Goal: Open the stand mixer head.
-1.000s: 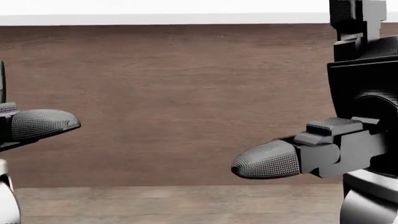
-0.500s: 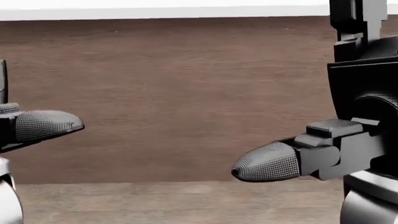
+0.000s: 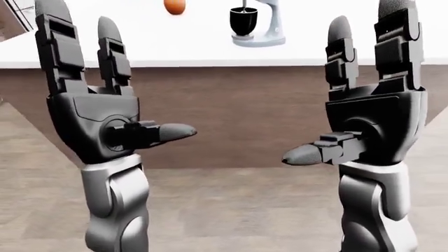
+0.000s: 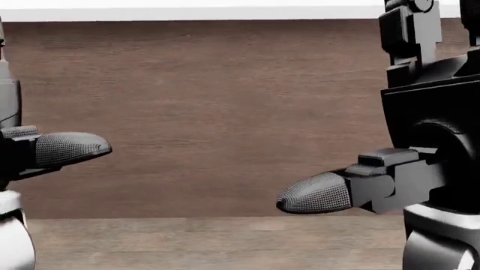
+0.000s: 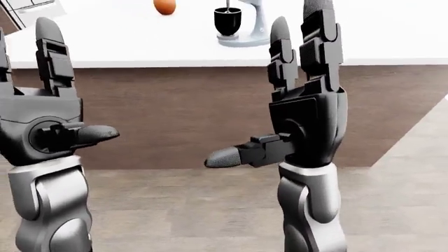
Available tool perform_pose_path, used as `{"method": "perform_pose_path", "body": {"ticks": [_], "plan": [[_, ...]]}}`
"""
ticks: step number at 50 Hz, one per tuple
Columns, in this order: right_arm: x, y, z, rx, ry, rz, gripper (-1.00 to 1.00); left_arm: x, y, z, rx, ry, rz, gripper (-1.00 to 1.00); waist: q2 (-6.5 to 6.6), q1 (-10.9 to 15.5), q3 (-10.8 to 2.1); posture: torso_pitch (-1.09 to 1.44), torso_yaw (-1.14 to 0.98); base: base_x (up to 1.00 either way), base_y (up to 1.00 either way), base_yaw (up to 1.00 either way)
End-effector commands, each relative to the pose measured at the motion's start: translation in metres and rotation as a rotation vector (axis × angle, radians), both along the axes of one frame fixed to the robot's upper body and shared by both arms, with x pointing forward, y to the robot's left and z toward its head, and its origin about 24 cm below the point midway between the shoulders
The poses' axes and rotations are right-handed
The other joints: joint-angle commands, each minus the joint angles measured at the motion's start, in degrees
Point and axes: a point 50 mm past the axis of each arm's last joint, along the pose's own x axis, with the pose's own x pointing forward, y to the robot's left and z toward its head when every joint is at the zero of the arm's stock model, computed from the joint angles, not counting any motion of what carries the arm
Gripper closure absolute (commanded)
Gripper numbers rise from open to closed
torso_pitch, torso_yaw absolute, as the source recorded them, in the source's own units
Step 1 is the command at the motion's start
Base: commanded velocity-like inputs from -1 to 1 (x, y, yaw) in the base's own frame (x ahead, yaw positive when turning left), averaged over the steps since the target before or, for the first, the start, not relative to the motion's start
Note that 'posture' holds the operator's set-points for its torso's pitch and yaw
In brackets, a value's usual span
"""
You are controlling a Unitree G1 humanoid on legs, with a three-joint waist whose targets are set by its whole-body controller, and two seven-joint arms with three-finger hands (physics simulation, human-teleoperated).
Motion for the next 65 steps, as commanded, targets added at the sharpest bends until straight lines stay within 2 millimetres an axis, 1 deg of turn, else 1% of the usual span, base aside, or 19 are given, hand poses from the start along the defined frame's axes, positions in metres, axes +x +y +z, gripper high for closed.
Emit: {"method": "perform_pose_path", "body": {"ticks": [1, 7, 9, 17, 19, 22, 25, 31, 32, 37, 40, 42, 47, 51, 55, 56, 61, 63, 65], "plan": [[-0.0084, 0.0027, 0.0119, -0.001, -0.089, 0.01, -1.0, -0.009, 0.0017, 0.0121, -0.001, -0.091, 0.008, -1.0, 0.19, 0.0, -0.32, 0.0, 0.0, 0.94, -0.05, 0.0], [-0.0098, 0.0025, 0.0124, 0.01, -0.092, 0.02, -1.0, -0.0095, 0.0017, 0.0121, 0.001, -0.091, 0.009, -1.0, 1.37, -1.0, -5.83, 0.0, 0.0, 0.06, 0.0, 0.0], [-0.0091, 0.0017, 0.0121, 0.011, -0.092, 0.012, -1.0, -0.009, 0.0016, 0.0125, 0.001, -0.091, 0.008, -1.0, 0.81, -0.6, 0.18, 0.0, 0.0, 1.0, -0.11, 0.0], [-0.0083, 0.0009, 0.0119, 0.016, -0.088, 0.016, -1.0, -0.0082, 0.0009, 0.012, 0.004, -0.089, 0.009, -1.0, -4.06, 0.1, -4.85, 0.0, 0.0, 0.25, -0.06, 0.0], [-0.0074, 0.0006, 0.012, 0.008, -0.09, -0.001, -1.0, -0.008, 0.0007, 0.0116, 0.005, -0.088, 0.01, -1.0, -2.46, 0.3, 1.51, 0.0, 0.0, 0.99, -0.25, 0.0], [-0.0068, 0.0007, 0.0111, 0.002, -0.088, -0.012, -1.0, -0.0082, 0.0005, 0.0119, 0.005, -0.088, 0.009, -1.0, -4.82, 0.1, -5.49, 0.0, 0.0, 0.18, 0.0, 0.0], [-0.0071, 0.0, 0.0116, 0.011, -0.087, -0.006, -1.0, -0.0085, 0.0006, 0.0118, 0.004, -0.089, 0.009, -1.0, -7.6, 0.8, -3.06, 0.0, 0.0, 0.0, 0.0, 0.0], [-0.0069, 0.0003, 0.0114, 0.011, -0.089, -0.007, -1.0, -0.0082, 0.0009, 0.0108, 0.003, -0.087, 0.01, -1.0, -2.86, -0.1, 0.79, 0.0, 0.0, 0.52, -0.08, 0.0], [-0.0068, 0.0005, 0.011, 0.007, -0.087, -0.009, -1.0, -0.0081, 0.0006, 0.0105, 0.004, -0.087, 0.01, -1.0, -3.7, -0.1, -2.89, 0.0, 0.0, 0.0, 0.0, 0.0], [-0.007, 0.0002, 0.0114, 0.012, -0.09, -0.007, -1.0, -0.0079, 0.0005, 0.0103, 0.004, -0.086, 0.009, -1.0, -0.76, -0.3, -4.54, 0.0, 0.0, 0.0, 0.0, 0.0], [-0.0086, 0.0, 0.0121, 0.031, -0.089, 0.018, -1.0, -0.0081, 0.0004, 0.0101, 0.005, -0.086, 0.009, -1.0, -0.97, 0.3, -6.55, 0.0, 0.0, 0.16, 0.0, 0.0], [-0.0085, -0.0003, 0.0123, 0.029, -0.089, 0.012, -1.0, -0.0083, 0.0008, 0.0103, 0.004, -0.086, 0.01, -1.0, -0.69, 0.7, -0.45, 0.0, 0.0, 0.91, -0.11, 0.0], [-0.0074, 0.0003, 0.0116, 0.007, -0.09, -0.018, -1.0, -0.0091, 0.0009, 0.0108, 0.005, -0.087, 0.011, -1.0, -0.18, 1.2, -3.6, 0.0, 0.0, 0.32, -0.02, 0.0], [-0.0092, -0.0002, 0.013, 0.031, -0.091, 0.016, -1.0, -0.0091, 0.0011, 0.0109, 0.004, -0.087, 0.013, -1.0, -4.71, 1.7, -4.77, 0.0, 0.0, 0.04, 0.0, 0.0], [-0.0077, -0.0005, 0.0127, 0.017, -0.096, -0.012, -1.0, -0.0084, 0.001, 0.0107, 0.004, -0.086, 0.012, -1.0, -1.73, 0.0, 0.57, 0.0, 0.0, 0.75, -0.06, 0.0], [-0.007, -0.0003, 0.0121, 0.013, -0.093, -0.016, -1.0, -0.0081, 0.001, 0.0105, 0.006, -0.086, 0.014, -1.0, -2.5, -0.1, -3.05, 0.0, 0.0, 0.0, 0.0, 0.0], [-0.0082, -0.0014, 0.0127, 0.034, -0.093, 0.005, -1.0, -0.0079, 0.0006, 0.0104, 0.007, -0.085, 0.011, -1.0, -0.73, -0.6, -5.36, 0.0, 0.0, 0.05, 0.0, 0.0], [-0.0072, -0.0022, 0.0125, 0.035, -0.092, -0.003, -1.0, -0.0078, 0.0007, 0.0102, 0.007, -0.086, 0.012, -1.0, -0.21, -0.6, -0.32, 0.0, 0.0, 1.0, -0.14, 0.0], [-0.0056, -0.0017, 0.0117, 0.017, -0.09, -0.025, -1.0, -0.0076, 0.0008, 0.0101, 0.008, -0.085, 0.012, -1.0, 0.41, 0.0, -2.02, 0.0, 0.0, 0.67, -0.06, 0.0]]}}
